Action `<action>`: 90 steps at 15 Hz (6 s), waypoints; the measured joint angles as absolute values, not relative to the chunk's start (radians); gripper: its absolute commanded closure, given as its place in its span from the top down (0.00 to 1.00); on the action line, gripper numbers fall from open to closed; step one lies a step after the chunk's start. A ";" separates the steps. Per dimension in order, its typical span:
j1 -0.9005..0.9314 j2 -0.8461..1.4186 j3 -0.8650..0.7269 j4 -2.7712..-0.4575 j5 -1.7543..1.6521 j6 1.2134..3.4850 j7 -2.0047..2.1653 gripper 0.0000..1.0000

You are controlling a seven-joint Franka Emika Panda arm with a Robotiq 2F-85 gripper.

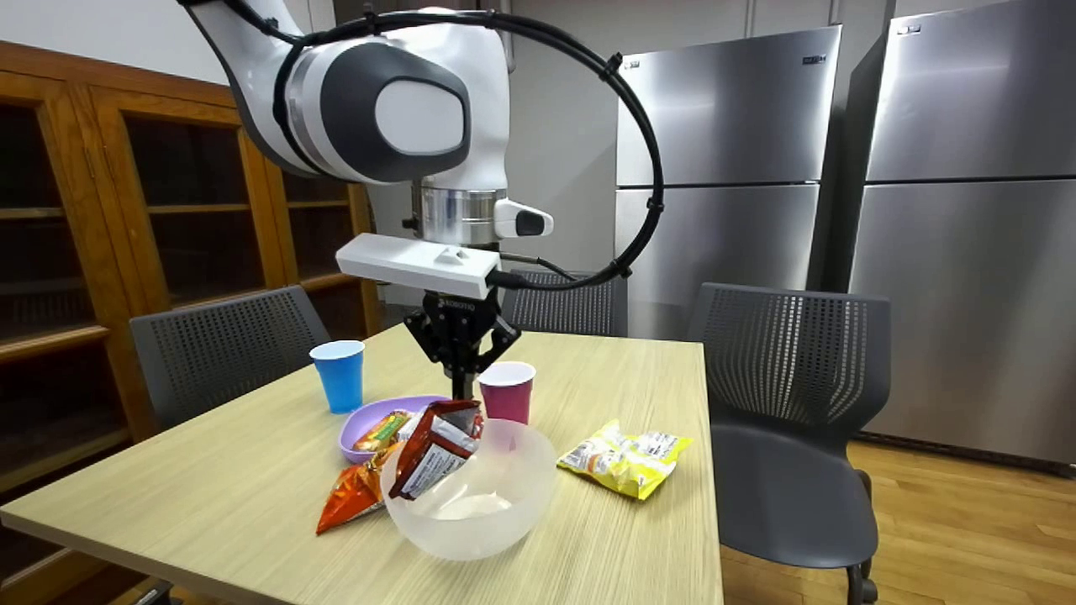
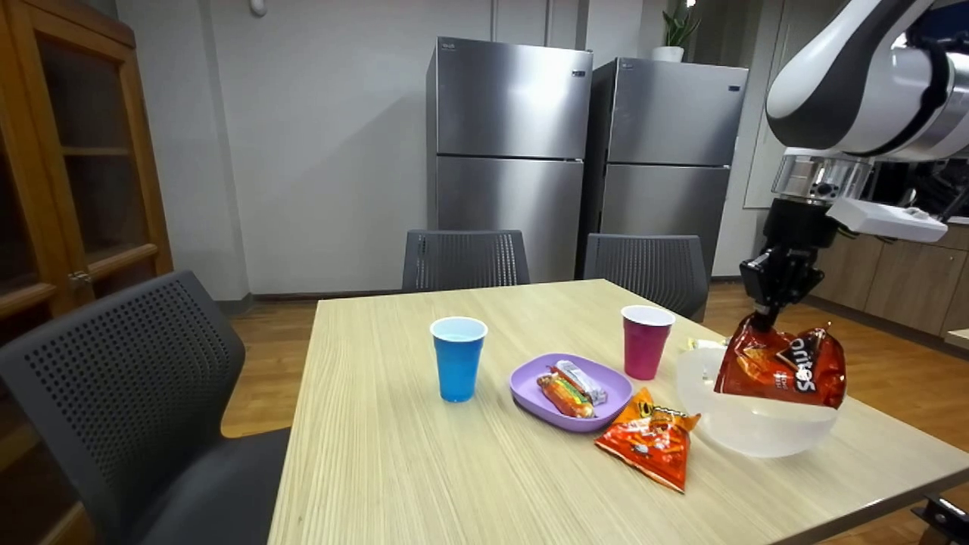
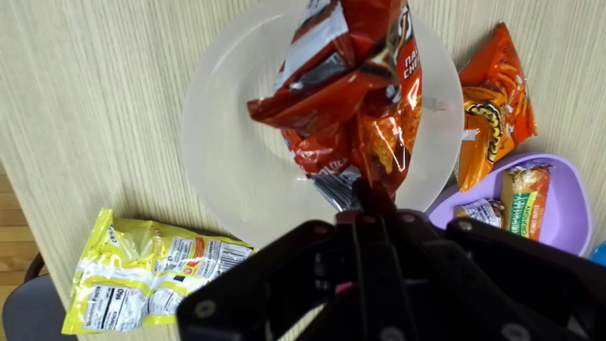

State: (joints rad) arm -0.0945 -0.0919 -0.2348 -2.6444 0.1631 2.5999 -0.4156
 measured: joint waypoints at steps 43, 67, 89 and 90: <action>-0.157 0.022 -0.249 -2.592 0.189 2.767 -0.476 1.00; -0.423 0.611 -0.108 -1.950 0.329 2.636 -0.749 1.00; -0.422 0.633 -0.104 -1.946 0.183 2.627 -0.525 0.20; -0.422 0.633 -0.104 -1.946 0.182 2.627 -0.523 0.12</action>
State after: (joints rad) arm -0.4224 0.6328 -0.1042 -1.9464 0.1817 2.6271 -0.5227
